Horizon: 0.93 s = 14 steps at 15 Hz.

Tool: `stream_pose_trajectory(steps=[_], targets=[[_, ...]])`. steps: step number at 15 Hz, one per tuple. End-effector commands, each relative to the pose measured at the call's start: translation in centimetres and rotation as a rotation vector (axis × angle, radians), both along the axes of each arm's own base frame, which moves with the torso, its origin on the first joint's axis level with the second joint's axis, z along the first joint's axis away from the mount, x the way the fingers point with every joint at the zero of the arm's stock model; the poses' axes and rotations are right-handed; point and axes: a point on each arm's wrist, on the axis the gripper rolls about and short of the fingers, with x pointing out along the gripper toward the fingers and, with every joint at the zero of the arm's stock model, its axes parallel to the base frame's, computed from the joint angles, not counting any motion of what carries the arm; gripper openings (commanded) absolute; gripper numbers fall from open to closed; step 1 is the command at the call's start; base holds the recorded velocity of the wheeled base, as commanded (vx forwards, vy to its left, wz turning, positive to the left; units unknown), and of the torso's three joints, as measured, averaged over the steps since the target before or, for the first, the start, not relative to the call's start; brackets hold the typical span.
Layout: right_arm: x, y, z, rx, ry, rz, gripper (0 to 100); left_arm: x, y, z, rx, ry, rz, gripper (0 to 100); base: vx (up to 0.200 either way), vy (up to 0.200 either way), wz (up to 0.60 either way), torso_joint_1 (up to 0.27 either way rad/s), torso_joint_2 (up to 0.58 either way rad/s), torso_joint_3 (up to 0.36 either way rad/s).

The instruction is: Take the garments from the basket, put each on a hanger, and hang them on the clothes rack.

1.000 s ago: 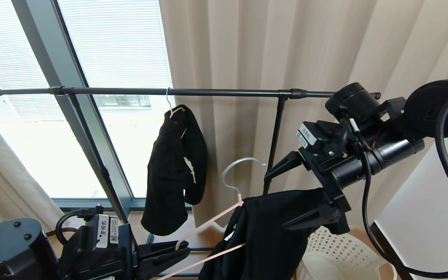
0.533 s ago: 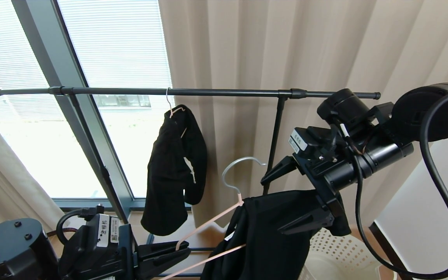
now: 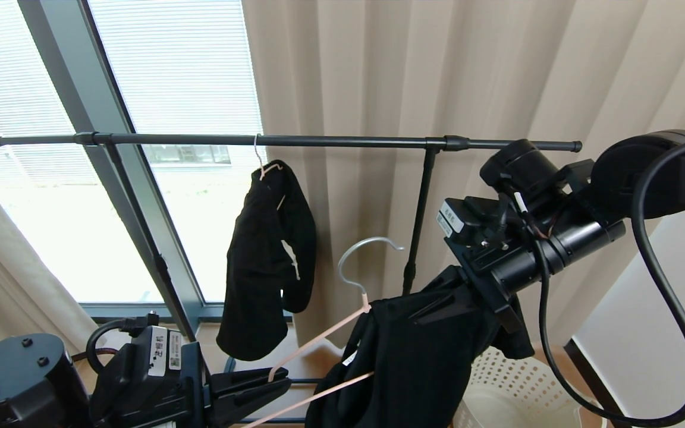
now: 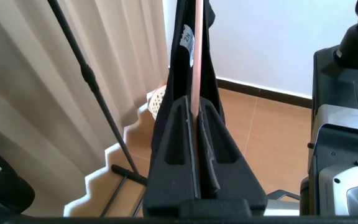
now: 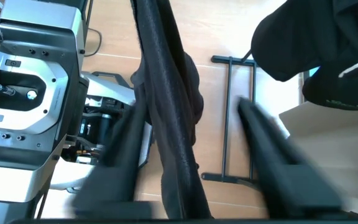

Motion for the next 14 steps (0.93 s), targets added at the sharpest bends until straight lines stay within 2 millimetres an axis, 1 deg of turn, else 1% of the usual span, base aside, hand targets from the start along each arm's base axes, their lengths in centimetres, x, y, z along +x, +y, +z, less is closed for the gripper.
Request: stream_pose_trajectory(steps=[1, 5, 6, 8, 10, 12, 13, 14], targets=[[0.0, 0.0, -0.1, -0.001, 0.002, -0.001, 0, 0.0, 0.0, 0.0, 0.0, 0.0, 0.0, 0, 0.0, 0.0, 0.0, 0.0, 0.0, 0.0], [-0.2, -0.1, 0.3, 0.005, -0.007, 0.0, 0, 0.1, 0.0, -0.1, 0.005, -0.005, 0.002, 0, 0.0, 0.0, 0.0, 0.0, 0.0, 0.0], [-0.4, -0.3, 0.7, 0.009, -0.021, -0.003, 0, 0.1, 0.0, -0.2, 0.007, 0.002, 0.004, 100, 0.0, 0.0, 0.0, 0.0, 0.0, 0.0], [-0.3, -0.6, 1.3, 0.007, -0.051, -0.026, 0, 0.2, 0.1, -0.2, 0.003, 0.008, 0.006, 100, 0.0, 0.0, 0.0, 0.0, 0.0, 0.0], [0.2, -1.0, 2.2, -0.012, -0.139, -0.099, 0, 0.5, 0.4, -0.1, -0.03, 0.065, 0.0, 100, 0.0, 0.0, 0.0, 0.0, 0.0, 0.0], [0.5, -1.2, 3.0, -0.033, -0.222, -0.162, 0, 1.0, 0.9, 0.1, -0.071, 0.121, 0.0, 100, 0.0, 0.0, 0.0, 0.0, 0.0, 0.0], [0.9, -1.1, 3.6, -0.047, -0.293, -0.215, 0, 1.6, 1.1, 0.4, -0.114, 0.176, 0.014, 100, 0.0, 0.0, 0.0, 0.0, 0.0, 0.0], [1.1, -0.9, 4.0, -0.052, -0.344, -0.263, 0, 2.1, 0.9, 0.4, -0.136, 0.216, 0.026, 100, 0.0, 0.0, 0.0, 0.0, 0.0, 0.0]])
